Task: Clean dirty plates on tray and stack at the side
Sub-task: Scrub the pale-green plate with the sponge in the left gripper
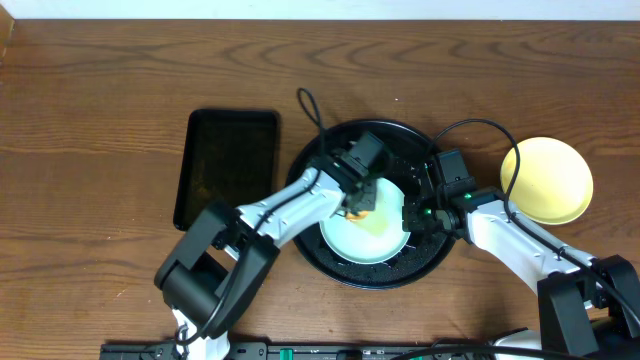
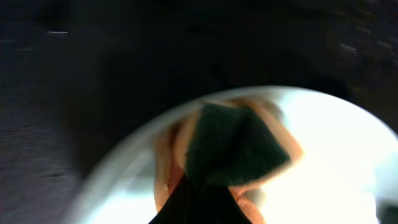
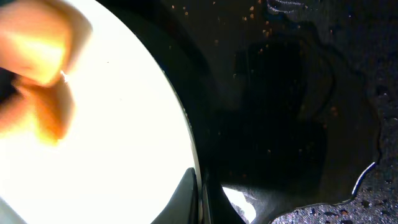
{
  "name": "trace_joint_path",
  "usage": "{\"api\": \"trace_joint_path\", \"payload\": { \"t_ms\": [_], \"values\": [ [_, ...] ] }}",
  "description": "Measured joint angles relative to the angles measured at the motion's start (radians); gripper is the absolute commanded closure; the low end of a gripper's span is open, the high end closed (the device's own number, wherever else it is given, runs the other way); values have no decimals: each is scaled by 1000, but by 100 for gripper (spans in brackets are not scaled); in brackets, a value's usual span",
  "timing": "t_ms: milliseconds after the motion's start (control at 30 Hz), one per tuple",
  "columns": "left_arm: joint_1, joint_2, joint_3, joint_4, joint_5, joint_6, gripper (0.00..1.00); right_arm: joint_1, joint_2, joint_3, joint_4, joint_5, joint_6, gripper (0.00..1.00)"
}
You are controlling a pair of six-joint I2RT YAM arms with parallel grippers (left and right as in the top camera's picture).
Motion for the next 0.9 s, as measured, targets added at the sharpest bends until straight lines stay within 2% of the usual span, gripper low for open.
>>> {"api": "trace_joint_path", "payload": {
  "t_ms": [233, 400, 500, 667, 900],
  "values": [
    [28, 0, 19, -109, 75, -15, 92, 0, 0, 0, -1, 2, 0, 99],
    [1, 0, 18, -110, 218, 57, 93, 0, 0, 0, -12, 12, 0, 99],
    [-66, 2, 13, -72, 283, 105, 92, 0, 0, 0, -12, 12, 0, 99],
    [-122, 7, 13, -37, 273, 115, 92, 0, 0, 0, -14, 13, 0, 99],
    [-83, 7, 12, -23, 166, 98, 93, 0, 0, 0, -21, 5, 0, 99]
  ]
}}
